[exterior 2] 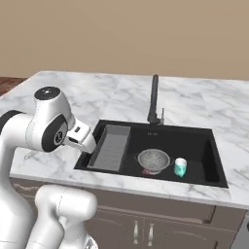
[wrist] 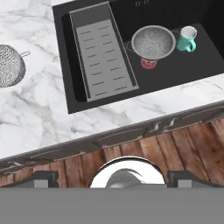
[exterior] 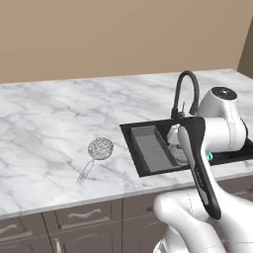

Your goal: Pick the strainer and colander and place them in the sink. Then turn on the water.

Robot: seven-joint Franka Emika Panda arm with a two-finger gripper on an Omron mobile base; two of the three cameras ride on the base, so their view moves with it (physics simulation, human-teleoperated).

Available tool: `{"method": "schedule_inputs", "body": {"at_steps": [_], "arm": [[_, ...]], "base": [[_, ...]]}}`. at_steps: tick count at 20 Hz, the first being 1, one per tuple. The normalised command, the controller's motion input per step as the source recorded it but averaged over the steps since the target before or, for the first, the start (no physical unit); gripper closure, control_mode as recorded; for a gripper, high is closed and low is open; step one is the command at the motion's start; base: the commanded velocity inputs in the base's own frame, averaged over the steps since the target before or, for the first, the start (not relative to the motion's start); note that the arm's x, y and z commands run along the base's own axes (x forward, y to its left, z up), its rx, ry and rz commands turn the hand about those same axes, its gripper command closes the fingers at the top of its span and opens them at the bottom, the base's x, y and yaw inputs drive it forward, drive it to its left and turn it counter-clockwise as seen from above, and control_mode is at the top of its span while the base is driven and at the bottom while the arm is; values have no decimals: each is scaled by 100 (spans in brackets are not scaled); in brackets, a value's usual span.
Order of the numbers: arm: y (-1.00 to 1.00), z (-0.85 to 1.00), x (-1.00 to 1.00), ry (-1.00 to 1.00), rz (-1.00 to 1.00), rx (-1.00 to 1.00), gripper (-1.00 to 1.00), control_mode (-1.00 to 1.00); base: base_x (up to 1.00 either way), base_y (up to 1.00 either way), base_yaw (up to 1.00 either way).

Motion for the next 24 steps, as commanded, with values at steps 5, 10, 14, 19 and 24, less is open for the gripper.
{"method": "schedule_inputs", "body": {"at_steps": [5,10,14,19,24], "arm": [[0,0,0,0,0,0,-100,100],[0,0,0,0,0,0,-100,100],[0,0,0,0,0,0,-100,100],[38,-8,15,1,0,0,-100,-100],[66,-6,26,3,0,0,-100,-100]], "base": [[0,91,-4],[0,56,0],[6,28,0],[4,4,0],[0,0,0]]}}
